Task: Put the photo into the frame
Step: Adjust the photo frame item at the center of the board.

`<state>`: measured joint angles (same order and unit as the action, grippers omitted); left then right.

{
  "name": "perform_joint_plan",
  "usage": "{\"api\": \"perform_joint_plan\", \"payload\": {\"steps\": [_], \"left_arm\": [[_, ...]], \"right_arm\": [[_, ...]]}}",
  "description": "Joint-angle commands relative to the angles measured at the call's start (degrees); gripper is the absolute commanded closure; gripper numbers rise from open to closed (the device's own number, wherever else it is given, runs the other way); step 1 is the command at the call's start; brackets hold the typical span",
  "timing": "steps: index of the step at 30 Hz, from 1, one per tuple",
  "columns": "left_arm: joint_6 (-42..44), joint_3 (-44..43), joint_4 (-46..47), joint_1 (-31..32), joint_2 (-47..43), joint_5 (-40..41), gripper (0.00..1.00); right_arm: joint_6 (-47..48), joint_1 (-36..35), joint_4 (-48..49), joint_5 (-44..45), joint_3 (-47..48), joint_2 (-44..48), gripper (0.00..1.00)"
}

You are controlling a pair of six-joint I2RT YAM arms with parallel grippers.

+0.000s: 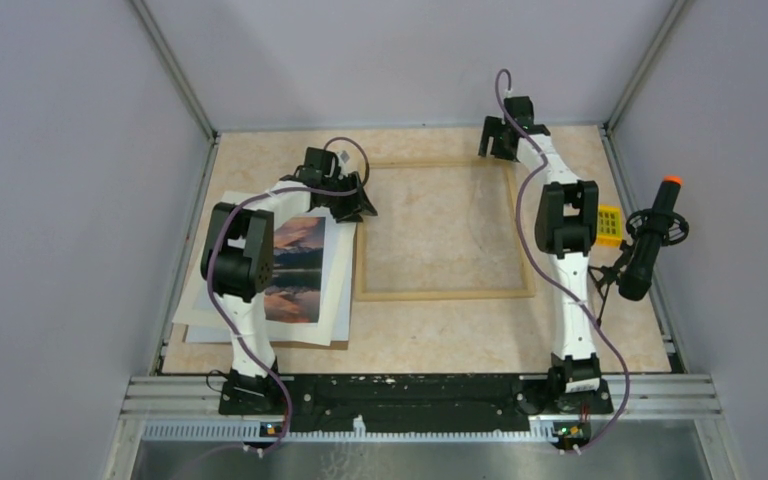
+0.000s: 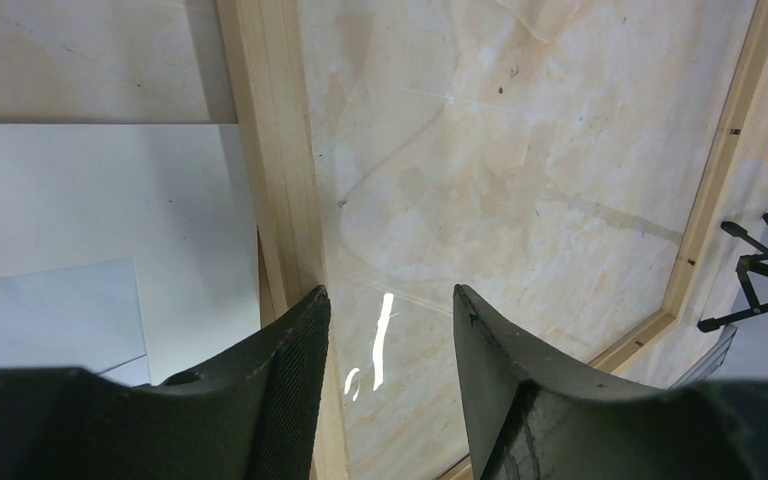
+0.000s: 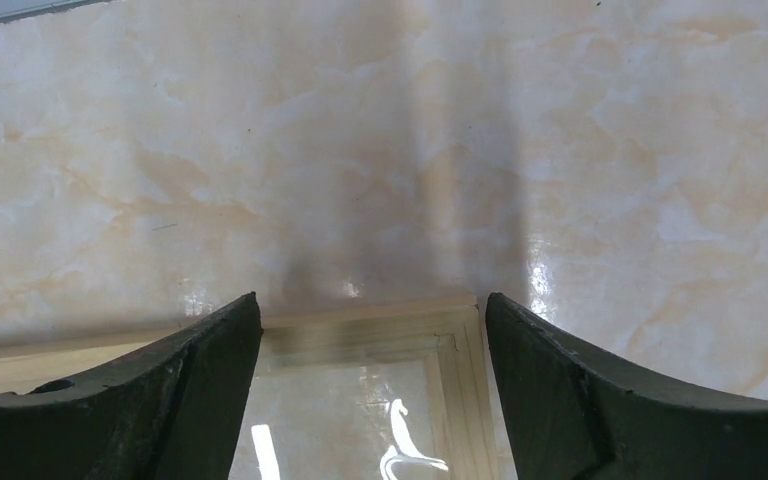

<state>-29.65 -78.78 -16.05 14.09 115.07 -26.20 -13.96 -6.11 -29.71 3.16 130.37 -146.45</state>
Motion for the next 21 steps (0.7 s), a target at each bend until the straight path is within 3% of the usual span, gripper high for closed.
{"api": "perform_joint_plan", "payload": {"steps": [1,10,21], "left_arm": [[1.1,-0.1,-1.4,0.5,3.8,1.4,0.46],[0.1,-0.1,-1.2,1.1,5.3,0.5,0.46],[-2.1,1.4,1.3,1.1,7.0,-3.1,0.52]], "right_arm": [[4.4,-2.6,-4.8,4.7,0.8,-0.8,0.20],[6.6,-3.4,-5.5,2.6,-4.5,2.0,0.26],[5.8,-0.8,-0.9,-10.5,-11.0,6.9,0.32]]}}
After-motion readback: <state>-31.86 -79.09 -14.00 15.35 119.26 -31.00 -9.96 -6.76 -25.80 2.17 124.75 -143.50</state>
